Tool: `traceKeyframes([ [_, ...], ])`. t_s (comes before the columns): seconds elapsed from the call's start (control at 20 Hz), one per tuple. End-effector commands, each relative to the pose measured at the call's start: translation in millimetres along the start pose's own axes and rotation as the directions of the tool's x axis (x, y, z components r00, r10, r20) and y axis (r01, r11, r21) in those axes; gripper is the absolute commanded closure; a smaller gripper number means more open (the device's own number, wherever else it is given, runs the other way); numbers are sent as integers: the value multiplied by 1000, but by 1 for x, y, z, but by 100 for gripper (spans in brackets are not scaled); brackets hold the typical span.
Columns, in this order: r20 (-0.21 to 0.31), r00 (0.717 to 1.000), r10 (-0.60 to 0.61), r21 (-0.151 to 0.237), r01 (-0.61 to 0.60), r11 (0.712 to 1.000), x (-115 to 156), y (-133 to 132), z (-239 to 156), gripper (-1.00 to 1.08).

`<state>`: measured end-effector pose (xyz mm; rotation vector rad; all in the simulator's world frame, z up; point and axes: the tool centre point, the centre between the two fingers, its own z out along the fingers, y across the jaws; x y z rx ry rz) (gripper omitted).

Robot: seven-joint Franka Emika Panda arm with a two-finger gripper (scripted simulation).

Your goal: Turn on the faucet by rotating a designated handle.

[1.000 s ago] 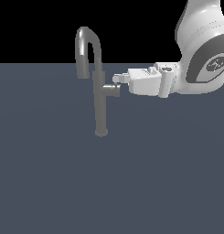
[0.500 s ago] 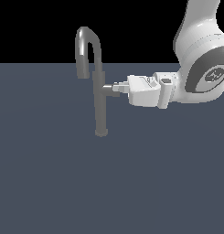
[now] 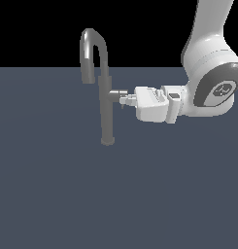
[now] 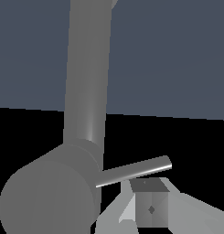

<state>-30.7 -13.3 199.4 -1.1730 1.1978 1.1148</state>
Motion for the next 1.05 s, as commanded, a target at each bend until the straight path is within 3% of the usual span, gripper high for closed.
traceKeyframes([
  [0.0,-8,1000,30,8,-30,1000,25,0,0,108],
  [0.25,-10,999,47,9,-47,999,46,-1,0,108],
  [0.3,3,1000,-11,-2,11,1000,11,-10,0,108],
  [1.0,-10,999,48,9,-48,999,65,-27,-1,108],
])
